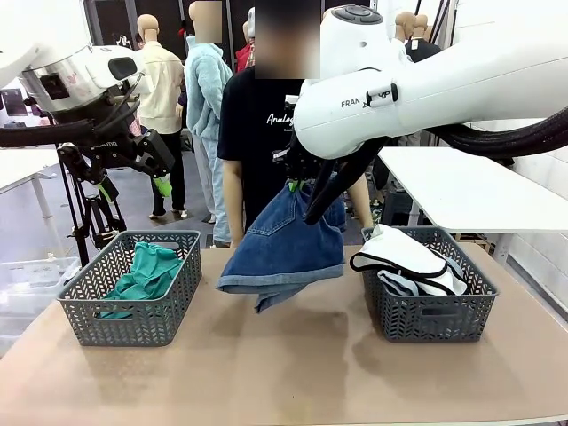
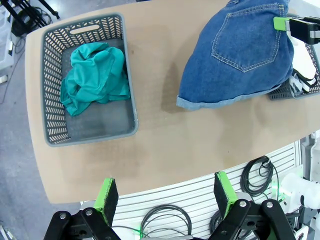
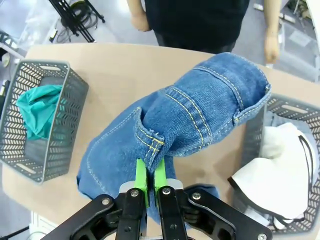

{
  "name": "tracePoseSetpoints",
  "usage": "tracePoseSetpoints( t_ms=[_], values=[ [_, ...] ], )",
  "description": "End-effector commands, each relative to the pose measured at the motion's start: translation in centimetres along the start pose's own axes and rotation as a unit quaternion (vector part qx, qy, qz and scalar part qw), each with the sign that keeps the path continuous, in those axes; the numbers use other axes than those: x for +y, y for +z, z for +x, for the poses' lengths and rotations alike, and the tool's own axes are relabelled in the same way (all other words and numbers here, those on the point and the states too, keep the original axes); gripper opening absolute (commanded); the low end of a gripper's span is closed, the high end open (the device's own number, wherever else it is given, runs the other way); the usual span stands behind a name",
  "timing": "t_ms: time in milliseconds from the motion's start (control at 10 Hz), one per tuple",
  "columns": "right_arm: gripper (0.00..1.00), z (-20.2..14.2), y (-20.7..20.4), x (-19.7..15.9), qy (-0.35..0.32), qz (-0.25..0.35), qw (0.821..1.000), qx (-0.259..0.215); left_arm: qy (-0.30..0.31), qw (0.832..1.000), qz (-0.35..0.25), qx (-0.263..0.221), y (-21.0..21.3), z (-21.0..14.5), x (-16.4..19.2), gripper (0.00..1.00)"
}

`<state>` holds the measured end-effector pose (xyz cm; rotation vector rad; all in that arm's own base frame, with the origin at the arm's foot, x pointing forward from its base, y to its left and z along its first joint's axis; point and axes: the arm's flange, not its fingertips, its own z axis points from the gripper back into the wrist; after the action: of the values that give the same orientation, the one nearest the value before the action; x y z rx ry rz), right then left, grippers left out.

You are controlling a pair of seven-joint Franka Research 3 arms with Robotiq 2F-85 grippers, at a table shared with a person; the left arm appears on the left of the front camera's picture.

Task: Sort the tops and bottoms.
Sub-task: Sort the clothes according to human instructions.

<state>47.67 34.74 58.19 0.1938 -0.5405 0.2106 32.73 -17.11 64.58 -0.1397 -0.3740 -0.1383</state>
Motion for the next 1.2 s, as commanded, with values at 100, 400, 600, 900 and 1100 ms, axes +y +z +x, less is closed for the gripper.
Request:
tracePoseSetpoints(
  t_ms=[100, 400, 600, 900, 1100],
  values=[
    [0.00, 0.09, 0.45, 0.10, -0.001, -0.007, 1.000, -0.008, -0.003, 1.000, -0.008, 0.001, 0.05, 0.00, 0.25, 1.00],
    [0.00, 0.09, 0.45, 0.10, -0.001, -0.007, 1.000, -0.008, -0.003, 1.000, -0.008, 0.001, 0.05, 0.00, 0.25, 1.00],
    [0.00, 0.09, 0.45, 0.10, -0.001, -0.007, 1.000, -0.008, -0.003, 1.000, -0.008, 0.001, 0.05, 0.00, 0.25, 1.00],
    [0.00, 0.09, 0.45, 0.10, -0.001, -0.007, 1.000, -0.008, -0.003, 1.000, -0.008, 0.001, 0.05, 0.00, 0.25, 1.00],
    [0.00, 0.09, 0.45, 0.10, -0.001, -0.007, 1.000, -0.008, -0.003, 1.000, -0.008, 0.001, 0.05, 0.00, 0.25, 1.00]
  ],
)
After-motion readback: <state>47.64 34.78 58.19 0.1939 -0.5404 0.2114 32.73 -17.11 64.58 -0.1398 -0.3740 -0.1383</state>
